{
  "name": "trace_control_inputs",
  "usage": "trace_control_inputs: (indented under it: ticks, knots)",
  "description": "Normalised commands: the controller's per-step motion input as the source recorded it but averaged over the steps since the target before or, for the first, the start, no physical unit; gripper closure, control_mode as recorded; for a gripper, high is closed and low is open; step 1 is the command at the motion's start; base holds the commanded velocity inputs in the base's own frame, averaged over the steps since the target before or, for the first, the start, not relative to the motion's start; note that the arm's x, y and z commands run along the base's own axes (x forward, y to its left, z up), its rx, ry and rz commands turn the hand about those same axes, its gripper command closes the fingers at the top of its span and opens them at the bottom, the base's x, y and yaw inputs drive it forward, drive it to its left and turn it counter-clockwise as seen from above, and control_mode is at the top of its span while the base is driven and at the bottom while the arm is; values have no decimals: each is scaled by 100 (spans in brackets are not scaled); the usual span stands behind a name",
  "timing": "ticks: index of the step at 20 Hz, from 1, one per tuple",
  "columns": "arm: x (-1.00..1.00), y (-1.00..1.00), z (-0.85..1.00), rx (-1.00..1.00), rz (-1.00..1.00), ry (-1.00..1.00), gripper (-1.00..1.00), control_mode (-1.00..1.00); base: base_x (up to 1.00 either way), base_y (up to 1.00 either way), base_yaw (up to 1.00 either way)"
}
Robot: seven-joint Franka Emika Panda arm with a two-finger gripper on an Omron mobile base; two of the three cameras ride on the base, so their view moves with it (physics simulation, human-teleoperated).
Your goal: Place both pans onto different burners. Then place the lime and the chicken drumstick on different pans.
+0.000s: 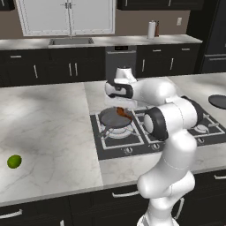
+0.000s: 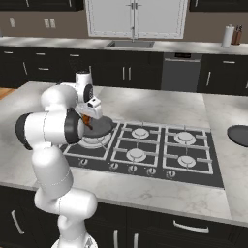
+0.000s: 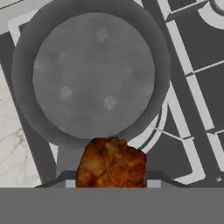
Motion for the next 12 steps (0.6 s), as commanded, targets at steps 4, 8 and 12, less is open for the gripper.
trace_control_inputs:
  ticks: [4, 8, 12]
  knots:
    - [36, 0, -25, 0, 0, 0, 100, -100, 0, 0, 0]
    - [32, 0, -23, 0, 0, 0, 100, -100, 0, 0, 0]
    - [27, 0, -23, 0, 0, 0, 100, -100, 0, 0, 0]
